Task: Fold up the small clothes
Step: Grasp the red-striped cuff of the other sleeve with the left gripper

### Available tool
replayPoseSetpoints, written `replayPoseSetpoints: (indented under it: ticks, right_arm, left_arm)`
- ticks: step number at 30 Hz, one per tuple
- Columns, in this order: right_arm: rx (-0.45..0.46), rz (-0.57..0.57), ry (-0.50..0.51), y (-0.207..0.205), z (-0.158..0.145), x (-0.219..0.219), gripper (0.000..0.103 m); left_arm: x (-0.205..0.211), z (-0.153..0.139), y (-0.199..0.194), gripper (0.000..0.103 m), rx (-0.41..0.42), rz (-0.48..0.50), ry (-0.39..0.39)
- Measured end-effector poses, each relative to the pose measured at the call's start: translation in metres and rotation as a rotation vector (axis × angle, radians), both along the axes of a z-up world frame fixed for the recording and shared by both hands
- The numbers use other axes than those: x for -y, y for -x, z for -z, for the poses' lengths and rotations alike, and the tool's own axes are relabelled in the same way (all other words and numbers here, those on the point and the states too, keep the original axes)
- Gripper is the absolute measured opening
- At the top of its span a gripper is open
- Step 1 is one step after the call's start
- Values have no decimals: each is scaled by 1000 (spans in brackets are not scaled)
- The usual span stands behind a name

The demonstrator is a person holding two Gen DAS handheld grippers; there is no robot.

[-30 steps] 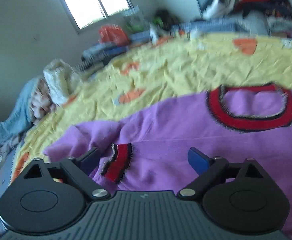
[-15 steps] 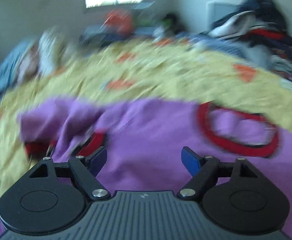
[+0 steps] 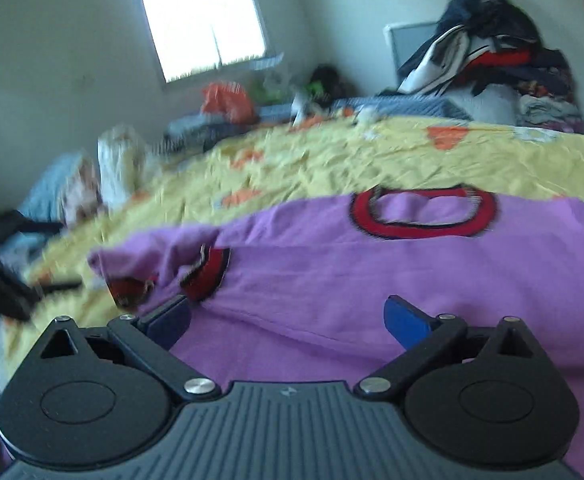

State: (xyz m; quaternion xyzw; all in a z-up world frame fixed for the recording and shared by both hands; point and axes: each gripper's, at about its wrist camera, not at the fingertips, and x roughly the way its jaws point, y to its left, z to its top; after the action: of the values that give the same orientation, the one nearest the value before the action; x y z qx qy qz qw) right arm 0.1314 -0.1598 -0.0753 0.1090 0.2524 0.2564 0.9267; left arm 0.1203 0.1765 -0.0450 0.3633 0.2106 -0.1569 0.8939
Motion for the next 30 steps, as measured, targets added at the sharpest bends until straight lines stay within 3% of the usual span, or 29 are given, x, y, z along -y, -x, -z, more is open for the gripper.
replayPoseSetpoints:
  ticks: [6, 12, 17, 20, 22, 25, 27, 30]
  right_arm:
    - [138, -4, -29, 26, -1, 14, 103]
    - [154, -8, -41, 29, 3, 15, 103]
    - [150, 9, -77, 30, 5, 22, 103]
    - [157, 19, -82, 31, 5, 22, 103]
    - [157, 25, -81, 31, 5, 23, 103]
    - [158, 30, -94, 31, 5, 26, 103]
    - [145, 35, -96, 29, 6, 26, 103]
    - [132, 43, -105, 27, 7, 28, 103]
  left_arm:
    - [4, 12, -14, 85, -52, 144, -156]
    - [16, 38, -23, 76, -77, 257, -353]
    - [22, 43, -27, 43, -111, 307, -425]
    - [21, 39, -33, 19, -156, 294, -409]
    - [19, 33, -36, 14, -161, 274, -366]
    - [9, 9, -42, 11, -176, 205, -191]
    - [-3, -11, -50, 10, -198, 133, -14]
    - [-43, -36, -63, 10, -238, -16, 325]
